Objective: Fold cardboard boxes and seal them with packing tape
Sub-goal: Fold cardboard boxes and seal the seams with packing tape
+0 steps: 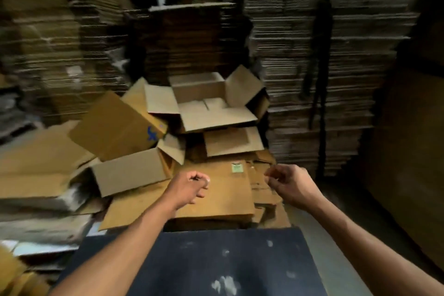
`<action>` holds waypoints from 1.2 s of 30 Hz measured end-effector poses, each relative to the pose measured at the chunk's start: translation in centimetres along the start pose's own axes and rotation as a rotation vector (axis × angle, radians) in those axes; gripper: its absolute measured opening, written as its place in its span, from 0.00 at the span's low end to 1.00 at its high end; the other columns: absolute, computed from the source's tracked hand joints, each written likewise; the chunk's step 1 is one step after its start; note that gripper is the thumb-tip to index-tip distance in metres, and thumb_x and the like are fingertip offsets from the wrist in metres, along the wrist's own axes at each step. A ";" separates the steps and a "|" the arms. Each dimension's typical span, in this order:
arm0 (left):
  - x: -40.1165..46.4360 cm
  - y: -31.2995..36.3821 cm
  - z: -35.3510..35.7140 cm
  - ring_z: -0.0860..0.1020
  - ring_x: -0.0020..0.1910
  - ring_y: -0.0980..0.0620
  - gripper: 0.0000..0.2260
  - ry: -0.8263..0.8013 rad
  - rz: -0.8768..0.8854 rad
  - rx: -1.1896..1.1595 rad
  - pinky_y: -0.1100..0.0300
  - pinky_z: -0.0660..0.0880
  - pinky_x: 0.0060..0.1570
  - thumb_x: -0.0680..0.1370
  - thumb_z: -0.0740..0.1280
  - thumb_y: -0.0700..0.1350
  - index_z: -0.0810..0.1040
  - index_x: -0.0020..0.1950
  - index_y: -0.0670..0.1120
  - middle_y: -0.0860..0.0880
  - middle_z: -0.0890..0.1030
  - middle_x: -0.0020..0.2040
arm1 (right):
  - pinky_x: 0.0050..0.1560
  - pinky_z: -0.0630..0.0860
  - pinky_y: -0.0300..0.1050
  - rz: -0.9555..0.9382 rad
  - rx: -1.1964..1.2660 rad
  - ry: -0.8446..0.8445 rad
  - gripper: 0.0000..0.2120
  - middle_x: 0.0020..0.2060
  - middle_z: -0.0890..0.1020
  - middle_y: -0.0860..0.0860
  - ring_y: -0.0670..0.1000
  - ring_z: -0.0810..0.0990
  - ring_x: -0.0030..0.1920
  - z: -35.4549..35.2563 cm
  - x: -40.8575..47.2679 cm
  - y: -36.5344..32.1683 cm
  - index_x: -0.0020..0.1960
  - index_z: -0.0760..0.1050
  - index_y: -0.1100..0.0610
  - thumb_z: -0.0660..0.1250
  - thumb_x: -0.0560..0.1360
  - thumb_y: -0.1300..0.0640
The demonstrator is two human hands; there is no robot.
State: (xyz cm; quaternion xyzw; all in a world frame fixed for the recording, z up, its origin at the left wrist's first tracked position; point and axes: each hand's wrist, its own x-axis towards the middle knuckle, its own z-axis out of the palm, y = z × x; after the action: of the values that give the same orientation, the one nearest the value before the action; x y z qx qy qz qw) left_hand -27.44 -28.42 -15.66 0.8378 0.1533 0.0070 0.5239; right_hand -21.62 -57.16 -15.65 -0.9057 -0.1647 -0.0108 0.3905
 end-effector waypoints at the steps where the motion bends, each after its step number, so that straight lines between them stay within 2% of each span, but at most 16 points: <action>1: 1.0 -1.0 -2.1 0.86 0.49 0.47 0.04 0.032 -0.014 -0.004 0.53 0.79 0.47 0.82 0.69 0.48 0.84 0.52 0.50 0.49 0.87 0.49 | 0.45 0.79 0.36 -0.020 0.005 -0.044 0.03 0.44 0.84 0.39 0.39 0.83 0.45 1.9 2.4 -1.2 0.52 0.82 0.42 0.72 0.79 0.50; 3: 3.3 -3.0 -5.8 0.86 0.49 0.48 0.05 0.065 -0.031 0.001 0.49 0.82 0.53 0.82 0.69 0.48 0.84 0.53 0.51 0.50 0.87 0.50 | 0.47 0.81 0.38 -0.043 0.002 -0.124 0.05 0.46 0.83 0.39 0.40 0.83 0.47 6.2 6.6 -3.5 0.54 0.81 0.41 0.71 0.80 0.49; 5: 5.9 -5.4 -9.2 0.86 0.49 0.49 0.05 0.087 -0.054 -0.010 0.48 0.82 0.54 0.82 0.69 0.47 0.84 0.54 0.51 0.50 0.87 0.50 | 0.49 0.81 0.39 -0.077 -0.030 -0.178 0.05 0.48 0.83 0.39 0.40 0.82 0.49 10.7 10.1 -5.6 0.56 0.81 0.43 0.70 0.80 0.50; 8: 11.0 -9.8 -14.3 0.86 0.48 0.50 0.05 0.129 -0.093 -0.031 0.53 0.81 0.47 0.82 0.69 0.46 0.85 0.52 0.50 0.51 0.87 0.50 | 0.51 0.83 0.44 -0.136 -0.091 -0.222 0.07 0.49 0.85 0.42 0.42 0.83 0.48 18.3 14.9 -8.4 0.57 0.82 0.47 0.70 0.80 0.51; 11: 16.8 -14.5 -19.0 0.86 0.46 0.50 0.05 0.151 -0.115 -0.032 0.54 0.80 0.45 0.81 0.70 0.45 0.86 0.51 0.50 0.51 0.87 0.49 | 0.47 0.81 0.38 -0.129 -0.125 -0.303 0.07 0.47 0.84 0.41 0.42 0.83 0.46 25.4 19.7 -10.9 0.58 0.82 0.47 0.70 0.80 0.51; 13: 21.6 -16.6 -22.9 0.86 0.44 0.51 0.04 0.171 -0.109 -0.021 0.56 0.78 0.42 0.81 0.71 0.44 0.85 0.50 0.49 0.50 0.87 0.49 | 0.47 0.82 0.39 -0.123 -0.142 -0.328 0.07 0.47 0.84 0.41 0.43 0.83 0.46 29.4 23.8 -12.8 0.58 0.82 0.47 0.70 0.80 0.51; 15: 27.1 -17.5 -27.4 0.85 0.42 0.51 0.04 0.240 -0.053 0.024 0.58 0.76 0.41 0.80 0.71 0.41 0.85 0.48 0.48 0.47 0.87 0.48 | 0.52 0.83 0.44 -0.157 -0.148 -0.319 0.09 0.50 0.84 0.43 0.44 0.83 0.49 32.5 28.5 -15.7 0.60 0.82 0.49 0.70 0.80 0.53; 17: 32.8 -17.1 -31.9 0.84 0.46 0.49 0.05 0.358 0.028 0.091 0.59 0.77 0.46 0.78 0.73 0.39 0.84 0.46 0.49 0.46 0.87 0.49 | 0.58 0.82 0.47 -0.194 -0.107 -0.249 0.12 0.55 0.84 0.45 0.45 0.83 0.53 35.3 33.7 -19.3 0.62 0.81 0.50 0.70 0.80 0.55; 20: 38.8 -14.7 -37.1 0.81 0.53 0.51 0.08 0.502 0.132 0.182 0.60 0.75 0.52 0.77 0.75 0.40 0.84 0.53 0.50 0.50 0.84 0.54 | 0.57 0.83 0.47 -0.271 -0.083 -0.170 0.17 0.61 0.81 0.48 0.48 0.82 0.56 38.0 40.9 -25.1 0.67 0.78 0.51 0.70 0.79 0.55; 22: 41.8 -13.8 -40.3 0.79 0.59 0.50 0.17 0.630 0.189 0.312 0.56 0.76 0.58 0.76 0.76 0.45 0.80 0.63 0.54 0.51 0.81 0.62 | 0.55 0.84 0.49 -0.305 -0.088 -0.146 0.23 0.64 0.79 0.49 0.50 0.82 0.57 40.2 45.4 -28.9 0.72 0.73 0.50 0.71 0.79 0.55; 24: 43.9 -13.6 -42.8 0.75 0.68 0.46 0.31 0.742 0.211 0.393 0.50 0.74 0.66 0.73 0.77 0.49 0.71 0.74 0.56 0.49 0.75 0.70 | 0.53 0.81 0.47 -0.324 -0.130 -0.094 0.30 0.67 0.78 0.51 0.51 0.80 0.56 42.3 49.2 -32.2 0.77 0.66 0.50 0.72 0.78 0.53; 26: 45.3 -14.3 -44.7 0.68 0.75 0.43 0.42 0.730 0.201 0.394 0.45 0.70 0.72 0.70 0.79 0.51 0.62 0.80 0.55 0.49 0.69 0.77 | 0.50 0.79 0.47 -0.307 -0.070 -0.057 0.37 0.66 0.78 0.54 0.52 0.79 0.55 44.2 52.3 -33.8 0.80 0.59 0.49 0.74 0.77 0.52; 29: 46.4 -16.2 -46.2 0.60 0.80 0.43 0.51 0.624 0.131 0.472 0.40 0.64 0.76 0.68 0.81 0.54 0.55 0.83 0.53 0.48 0.61 0.82 | 0.57 0.82 0.56 -0.235 0.058 -0.066 0.45 0.67 0.75 0.56 0.58 0.79 0.61 46.7 55.4 -34.3 0.82 0.51 0.44 0.76 0.75 0.50; 31: 46.1 -17.4 -47.2 0.56 0.82 0.44 0.54 0.571 0.084 0.512 0.40 0.61 0.77 0.68 0.82 0.55 0.52 0.84 0.53 0.49 0.57 0.84 | 0.58 0.81 0.58 -0.207 0.091 -0.082 0.43 0.66 0.75 0.55 0.59 0.79 0.62 48.0 56.5 -34.3 0.81 0.53 0.44 0.76 0.76 0.49; 33: 45.7 -18.6 -47.3 0.56 0.82 0.44 0.53 0.562 0.063 0.464 0.41 0.62 0.77 0.69 0.82 0.54 0.52 0.84 0.53 0.50 0.57 0.84 | 0.57 0.82 0.56 -0.230 0.030 -0.026 0.34 0.63 0.78 0.53 0.57 0.80 0.60 48.7 57.0 -34.1 0.78 0.61 0.49 0.74 0.78 0.50; 36: 44.8 -20.0 -46.4 0.54 0.83 0.42 0.50 0.635 0.056 0.410 0.43 0.61 0.78 0.71 0.79 0.50 0.49 0.84 0.54 0.49 0.52 0.85 | 0.49 0.83 0.52 -0.298 -0.027 0.092 0.15 0.52 0.82 0.51 0.54 0.83 0.51 48.5 56.9 -33.9 0.63 0.76 0.53 0.73 0.78 0.53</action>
State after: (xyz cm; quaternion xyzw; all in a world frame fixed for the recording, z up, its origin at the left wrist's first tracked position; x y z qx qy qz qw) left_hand 2.29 32.16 -18.99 0.8852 0.2835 0.2497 0.2714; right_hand 16.45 15.53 -17.12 -0.8749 -0.2788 -0.1124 0.3797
